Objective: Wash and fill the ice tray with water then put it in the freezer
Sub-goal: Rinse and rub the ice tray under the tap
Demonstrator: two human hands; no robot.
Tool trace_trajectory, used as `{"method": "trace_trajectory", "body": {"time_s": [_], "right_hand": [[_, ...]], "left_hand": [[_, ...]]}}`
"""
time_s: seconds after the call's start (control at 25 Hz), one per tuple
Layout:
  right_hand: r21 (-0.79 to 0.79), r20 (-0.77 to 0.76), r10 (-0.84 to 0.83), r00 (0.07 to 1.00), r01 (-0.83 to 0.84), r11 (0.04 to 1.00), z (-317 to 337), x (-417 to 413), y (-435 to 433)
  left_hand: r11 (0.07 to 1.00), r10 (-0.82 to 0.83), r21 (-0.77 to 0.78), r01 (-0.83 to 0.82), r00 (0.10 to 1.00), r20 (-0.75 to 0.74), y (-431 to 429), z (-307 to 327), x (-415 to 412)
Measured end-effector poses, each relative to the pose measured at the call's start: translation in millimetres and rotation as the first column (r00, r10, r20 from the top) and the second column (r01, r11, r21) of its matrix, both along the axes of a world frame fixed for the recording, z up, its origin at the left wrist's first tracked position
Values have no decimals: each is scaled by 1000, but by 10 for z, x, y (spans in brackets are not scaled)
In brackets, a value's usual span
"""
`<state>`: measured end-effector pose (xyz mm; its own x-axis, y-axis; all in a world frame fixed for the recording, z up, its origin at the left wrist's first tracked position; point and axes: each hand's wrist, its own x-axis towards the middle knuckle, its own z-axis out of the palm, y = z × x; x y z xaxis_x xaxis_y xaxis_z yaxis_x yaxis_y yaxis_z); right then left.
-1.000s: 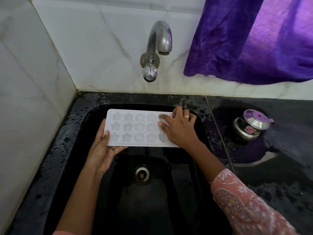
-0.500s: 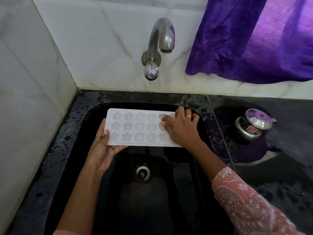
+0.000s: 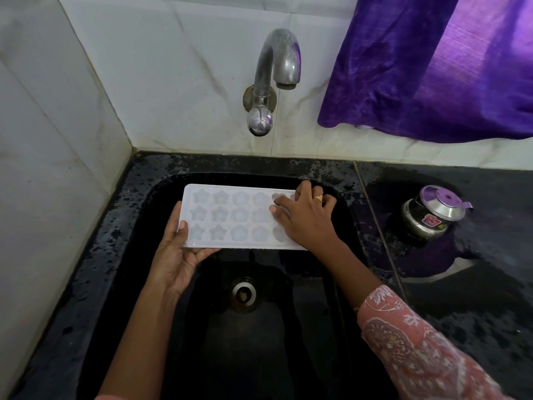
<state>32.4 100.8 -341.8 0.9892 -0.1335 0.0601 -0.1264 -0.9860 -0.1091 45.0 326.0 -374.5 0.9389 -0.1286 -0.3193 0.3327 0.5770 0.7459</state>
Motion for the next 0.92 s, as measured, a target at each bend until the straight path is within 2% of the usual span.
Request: {"method": "trace_trajectory", "body": {"time_s": [0.12,0.28,0.4,0.56,0.92], "right_hand": [[33,2,-25,1000,25,999,12,34,-48],[95,117,21,993,-33,995,120,83,-5],[38,36,119,992,-121,992,131,100,85],[21,-53,124,991,-123,992,62,146,181],[-39,-68,100,993,-103,994,42,113,119]], "left_hand": [[1000,15,-11,-15,1000,-14,-37,25,-9],[999,22,-23,-22,1000,-19,-93,45,-12],[1000,24,-17,-24,1000,-15,-111,45,-21],[1000,10,6,-10,1000,-2,-117,70,-25],[1000,22,13,-22,999,-26,-86,34,-42]]}}
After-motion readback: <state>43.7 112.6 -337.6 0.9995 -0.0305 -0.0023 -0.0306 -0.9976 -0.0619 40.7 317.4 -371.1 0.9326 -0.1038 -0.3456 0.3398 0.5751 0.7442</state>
